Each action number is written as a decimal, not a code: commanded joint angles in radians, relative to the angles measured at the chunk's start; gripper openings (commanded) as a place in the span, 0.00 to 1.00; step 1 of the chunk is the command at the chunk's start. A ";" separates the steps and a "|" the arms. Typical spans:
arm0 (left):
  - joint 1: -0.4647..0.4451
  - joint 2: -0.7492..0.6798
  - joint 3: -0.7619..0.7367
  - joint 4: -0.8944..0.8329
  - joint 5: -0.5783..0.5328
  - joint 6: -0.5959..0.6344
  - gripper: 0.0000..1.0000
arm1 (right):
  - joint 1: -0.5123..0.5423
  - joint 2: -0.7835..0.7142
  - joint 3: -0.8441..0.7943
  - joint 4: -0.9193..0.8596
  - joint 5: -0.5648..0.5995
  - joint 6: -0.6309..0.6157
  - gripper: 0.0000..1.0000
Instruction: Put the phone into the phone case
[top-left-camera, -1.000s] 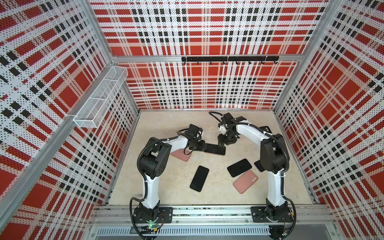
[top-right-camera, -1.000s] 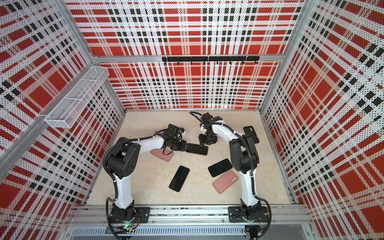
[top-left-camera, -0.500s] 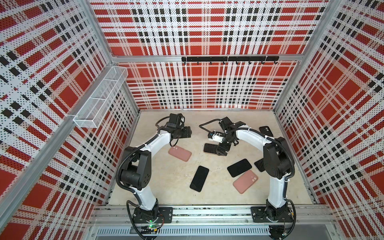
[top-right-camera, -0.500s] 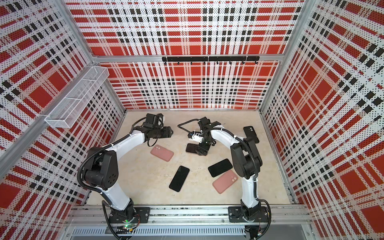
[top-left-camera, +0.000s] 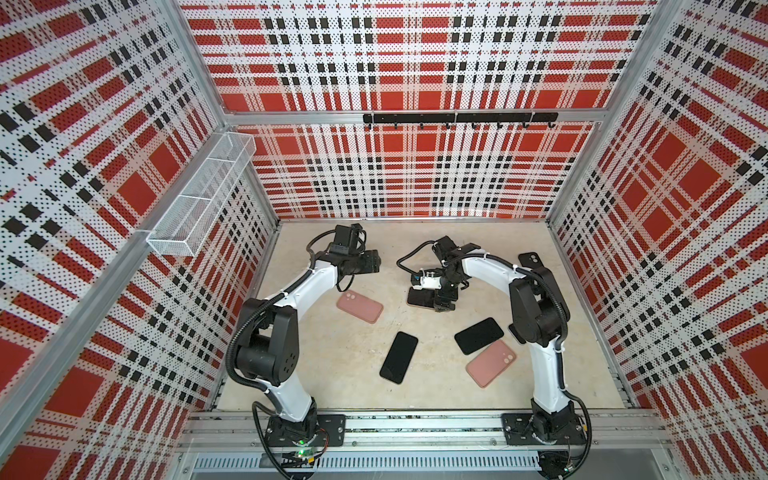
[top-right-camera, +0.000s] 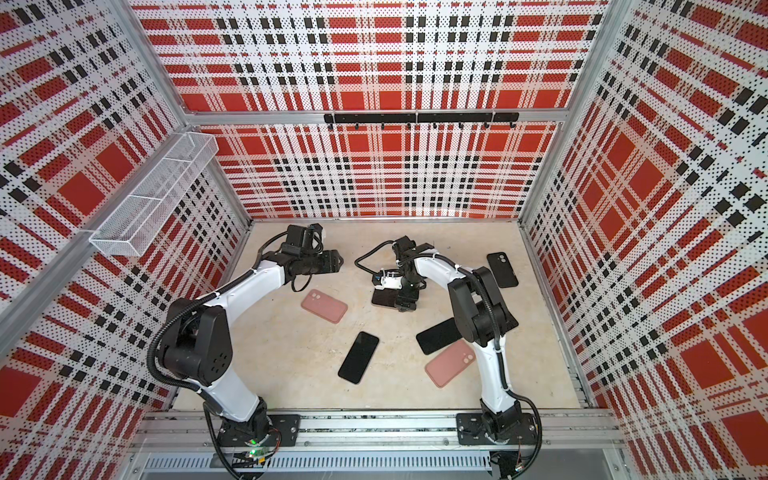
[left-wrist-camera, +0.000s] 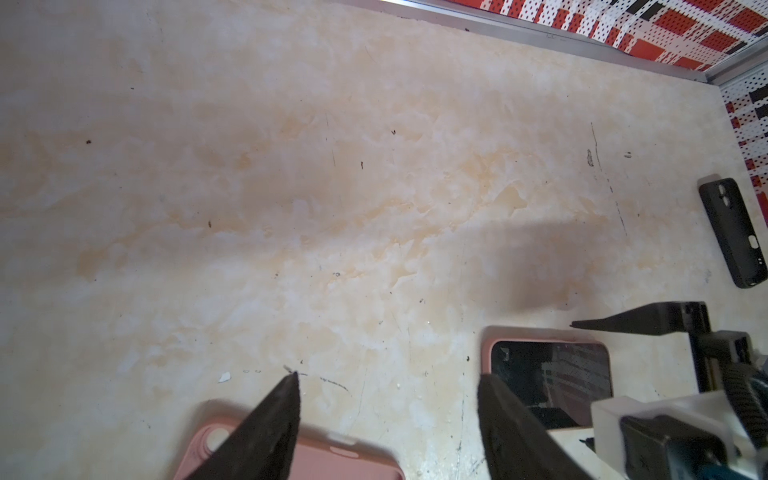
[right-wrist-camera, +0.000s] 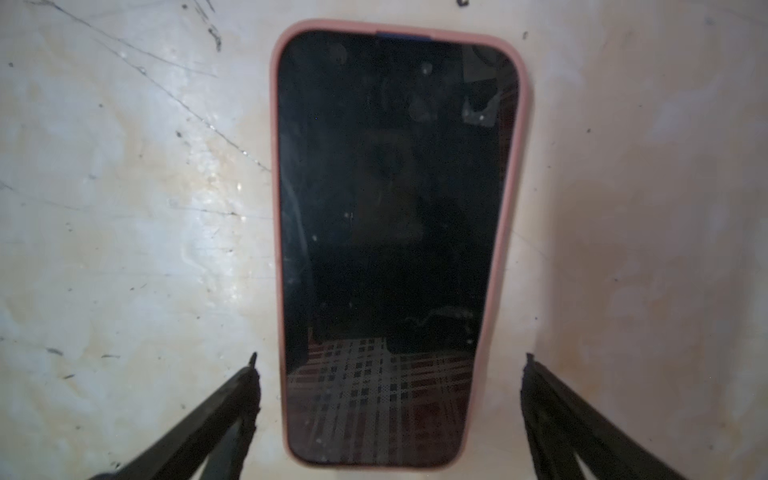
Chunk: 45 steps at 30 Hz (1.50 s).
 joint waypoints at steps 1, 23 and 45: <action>0.008 -0.039 -0.006 -0.005 0.013 0.020 0.70 | -0.001 0.045 0.045 -0.041 -0.023 -0.041 1.00; 0.015 -0.049 -0.009 -0.001 0.034 0.016 0.70 | -0.008 -0.031 -0.013 0.069 0.003 0.111 0.77; 0.003 -0.034 -0.017 0.003 0.045 0.007 0.70 | -0.186 -0.078 -0.037 0.472 0.280 0.960 0.69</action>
